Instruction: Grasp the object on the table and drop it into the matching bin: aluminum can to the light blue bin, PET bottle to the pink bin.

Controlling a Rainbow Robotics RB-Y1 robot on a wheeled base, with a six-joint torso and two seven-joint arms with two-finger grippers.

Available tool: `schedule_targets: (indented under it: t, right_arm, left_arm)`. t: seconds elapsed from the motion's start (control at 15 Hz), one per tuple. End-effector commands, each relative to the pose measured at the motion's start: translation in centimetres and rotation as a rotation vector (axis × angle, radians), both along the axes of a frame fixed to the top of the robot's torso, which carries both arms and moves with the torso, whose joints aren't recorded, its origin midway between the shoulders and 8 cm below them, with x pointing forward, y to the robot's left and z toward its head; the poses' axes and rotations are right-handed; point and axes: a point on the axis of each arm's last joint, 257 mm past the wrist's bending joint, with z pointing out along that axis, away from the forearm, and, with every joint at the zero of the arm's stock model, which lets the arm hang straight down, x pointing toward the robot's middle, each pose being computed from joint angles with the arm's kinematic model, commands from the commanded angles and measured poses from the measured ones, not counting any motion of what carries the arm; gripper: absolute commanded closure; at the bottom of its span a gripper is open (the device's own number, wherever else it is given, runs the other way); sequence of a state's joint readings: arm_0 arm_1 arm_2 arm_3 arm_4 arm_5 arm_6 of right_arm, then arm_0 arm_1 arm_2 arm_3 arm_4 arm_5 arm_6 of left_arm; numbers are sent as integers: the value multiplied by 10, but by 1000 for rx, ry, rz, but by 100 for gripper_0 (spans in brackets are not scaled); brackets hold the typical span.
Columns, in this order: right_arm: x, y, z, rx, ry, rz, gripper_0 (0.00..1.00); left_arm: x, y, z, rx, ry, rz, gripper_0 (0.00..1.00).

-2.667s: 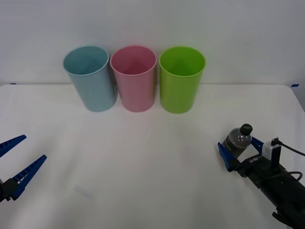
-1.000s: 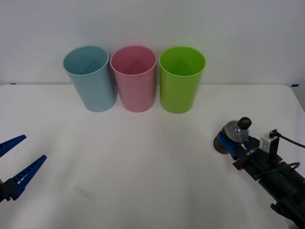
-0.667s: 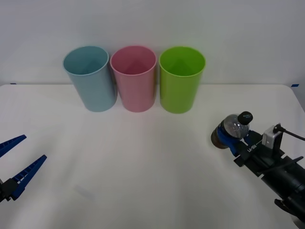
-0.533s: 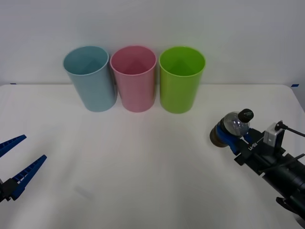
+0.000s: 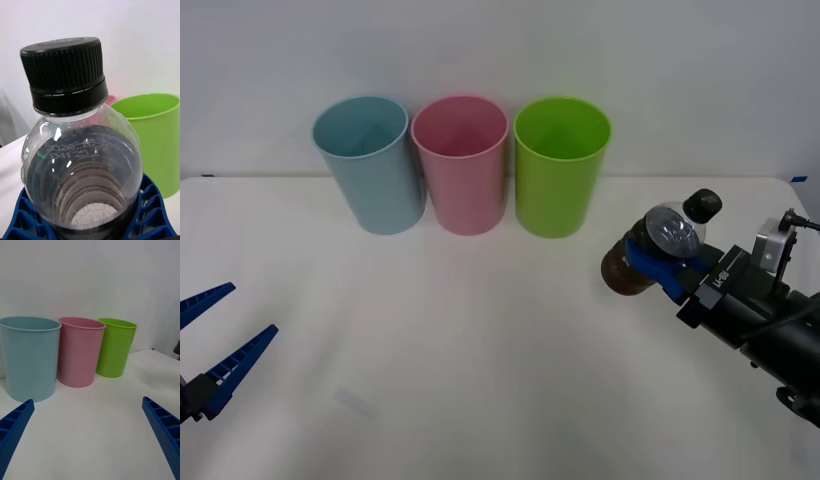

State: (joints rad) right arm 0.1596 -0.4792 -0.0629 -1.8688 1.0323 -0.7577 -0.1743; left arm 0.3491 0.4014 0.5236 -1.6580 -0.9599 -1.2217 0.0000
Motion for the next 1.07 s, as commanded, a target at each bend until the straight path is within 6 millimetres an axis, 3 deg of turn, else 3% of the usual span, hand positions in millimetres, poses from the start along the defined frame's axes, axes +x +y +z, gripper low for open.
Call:
schedule_targets:
  t: [0.07,0.33,0.6,0.87,1.07]
  right_arm:
    - [-4,11,21,30,23,34,100]
    - [3,36,63,97,39,110,100]
    - [18,55,90,107,24,135,100]
    - [40,78,114,117,21,146,100]
    - [69,93,126,93,1,155,100]
  left_arm:
    - [0,0,0,0,0,0,0]
    - [0,0,0,0,0,0,0]
    - [0,0,0,0,0,0,0]
    - [0,0,0,0,0,0,0]
    - [0,0,0,0,0,0,0]
